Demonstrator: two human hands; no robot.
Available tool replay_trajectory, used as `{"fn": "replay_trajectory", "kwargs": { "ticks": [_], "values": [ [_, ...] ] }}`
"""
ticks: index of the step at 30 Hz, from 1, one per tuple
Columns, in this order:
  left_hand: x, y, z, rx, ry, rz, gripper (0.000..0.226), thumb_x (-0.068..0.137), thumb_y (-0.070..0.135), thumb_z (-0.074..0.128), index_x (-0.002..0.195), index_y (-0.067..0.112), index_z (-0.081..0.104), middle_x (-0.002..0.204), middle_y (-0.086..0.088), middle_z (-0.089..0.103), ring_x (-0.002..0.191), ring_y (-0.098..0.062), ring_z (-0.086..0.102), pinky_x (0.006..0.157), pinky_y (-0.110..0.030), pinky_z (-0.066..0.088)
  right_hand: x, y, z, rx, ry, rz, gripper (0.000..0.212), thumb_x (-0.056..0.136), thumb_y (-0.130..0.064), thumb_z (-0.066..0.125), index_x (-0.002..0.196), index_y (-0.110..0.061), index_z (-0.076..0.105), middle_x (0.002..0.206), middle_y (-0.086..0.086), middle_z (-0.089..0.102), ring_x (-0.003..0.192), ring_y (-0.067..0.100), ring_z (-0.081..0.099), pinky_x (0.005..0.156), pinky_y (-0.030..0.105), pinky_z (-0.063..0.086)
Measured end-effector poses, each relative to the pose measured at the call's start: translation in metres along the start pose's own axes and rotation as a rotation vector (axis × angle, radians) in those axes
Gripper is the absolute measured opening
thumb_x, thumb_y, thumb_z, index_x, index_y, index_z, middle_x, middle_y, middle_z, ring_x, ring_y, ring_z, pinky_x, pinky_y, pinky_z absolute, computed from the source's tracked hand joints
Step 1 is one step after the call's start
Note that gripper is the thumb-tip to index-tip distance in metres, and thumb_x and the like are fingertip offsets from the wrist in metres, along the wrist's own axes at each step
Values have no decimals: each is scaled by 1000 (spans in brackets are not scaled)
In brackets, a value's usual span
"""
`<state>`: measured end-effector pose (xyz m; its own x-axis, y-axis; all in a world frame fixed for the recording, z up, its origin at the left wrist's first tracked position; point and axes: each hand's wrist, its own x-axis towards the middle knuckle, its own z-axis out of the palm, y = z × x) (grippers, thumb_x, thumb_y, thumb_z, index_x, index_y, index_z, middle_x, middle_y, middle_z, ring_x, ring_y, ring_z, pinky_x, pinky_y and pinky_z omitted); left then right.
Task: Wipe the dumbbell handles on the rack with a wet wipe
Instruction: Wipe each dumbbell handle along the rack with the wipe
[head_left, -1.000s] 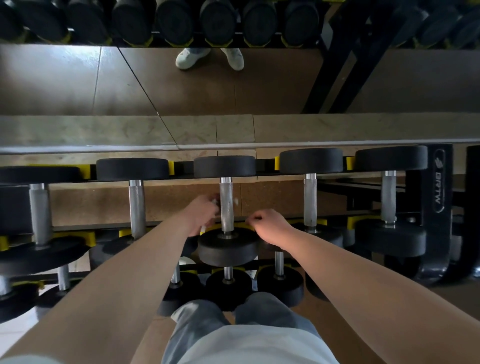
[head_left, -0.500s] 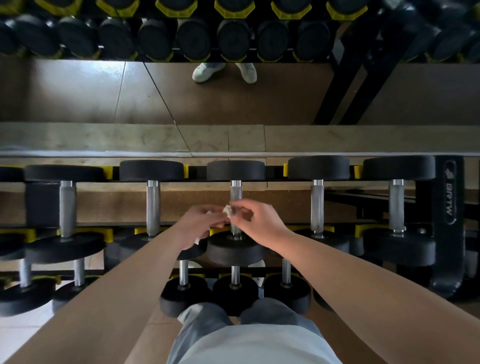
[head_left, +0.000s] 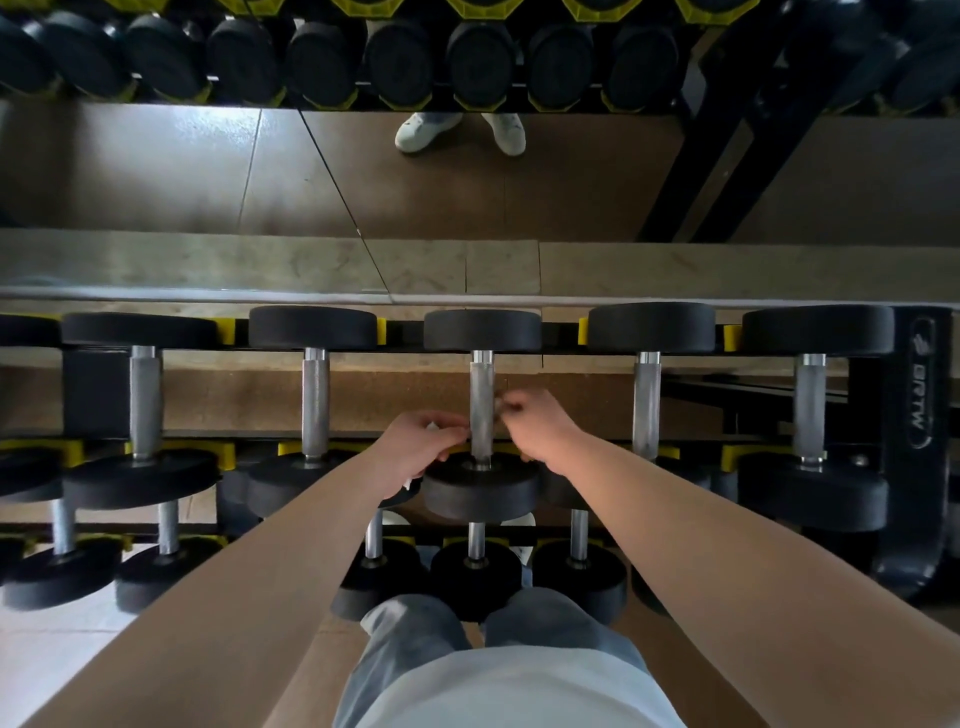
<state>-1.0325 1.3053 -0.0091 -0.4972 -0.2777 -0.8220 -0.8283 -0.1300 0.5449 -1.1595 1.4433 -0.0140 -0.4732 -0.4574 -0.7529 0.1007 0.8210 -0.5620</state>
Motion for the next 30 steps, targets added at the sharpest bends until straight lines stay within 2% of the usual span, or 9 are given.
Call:
{"fn": "replay_trajectory", "kwargs": {
  "ticks": [2,5,9,12,15,18,21,25,30],
  "values": [
    [2,1,0,-13,0,-9,13,95,32,71,108,33,71,102,-14,69,88,-21,62,82,-35,51,0,2,3,-215,-136,13,20,107,-18,46,113,-14,65,96,5,63,76,17,60,62,29,52],
    [2,3,0,-13,-7,-33,15,96,30,69,111,30,71,91,-9,67,80,-17,60,68,-28,48,4,-3,-2,-362,-218,60,20,105,-14,46,117,-10,62,100,11,64,80,22,61,66,32,54],
    [7,2,-2,-125,-22,-39,17,97,19,65,113,21,71,84,-10,64,56,-11,44,47,-22,32,22,-20,-13,138,-18,145,16,106,-18,50,114,-18,64,107,7,64,78,19,57,55,25,50],
    [6,8,-2,-198,-12,-50,13,98,14,62,107,20,69,93,-7,68,55,-8,41,45,-19,27,30,-27,-17,407,76,105,21,106,-20,53,121,-23,67,114,3,66,84,21,61,56,25,51],
    [7,11,-1,-206,14,-75,12,99,17,63,110,18,68,82,-2,68,51,-6,41,43,-19,28,20,-16,-10,-1,-40,17,21,108,-20,46,121,-28,60,107,3,65,78,20,63,58,27,51],
    [9,9,-1,-211,46,-79,15,99,21,63,112,15,69,69,1,62,46,-7,39,41,-20,27,16,1,-1,-468,-297,24,24,105,-16,46,122,-13,63,102,10,65,87,25,66,65,30,52],
    [7,8,0,-213,50,-93,19,100,24,63,114,13,68,70,0,59,44,-7,38,40,-20,26,19,1,-6,-392,-320,69,29,104,-17,49,130,-13,60,108,9,63,89,22,64,62,28,53],
    [-1,9,1,-196,55,-105,14,101,22,61,112,15,67,77,0,62,44,-4,41,39,-18,29,19,-5,-17,126,-38,42,32,106,-26,54,137,-22,60,122,2,62,79,18,61,56,23,50],
    [-9,9,8,-240,55,-57,18,101,21,61,117,18,69,97,-5,69,58,-8,43,42,-20,27,8,3,-19,-131,-35,-117,38,105,-41,54,137,-22,63,118,5,69,72,17,65,58,27,54]
  ]
}}
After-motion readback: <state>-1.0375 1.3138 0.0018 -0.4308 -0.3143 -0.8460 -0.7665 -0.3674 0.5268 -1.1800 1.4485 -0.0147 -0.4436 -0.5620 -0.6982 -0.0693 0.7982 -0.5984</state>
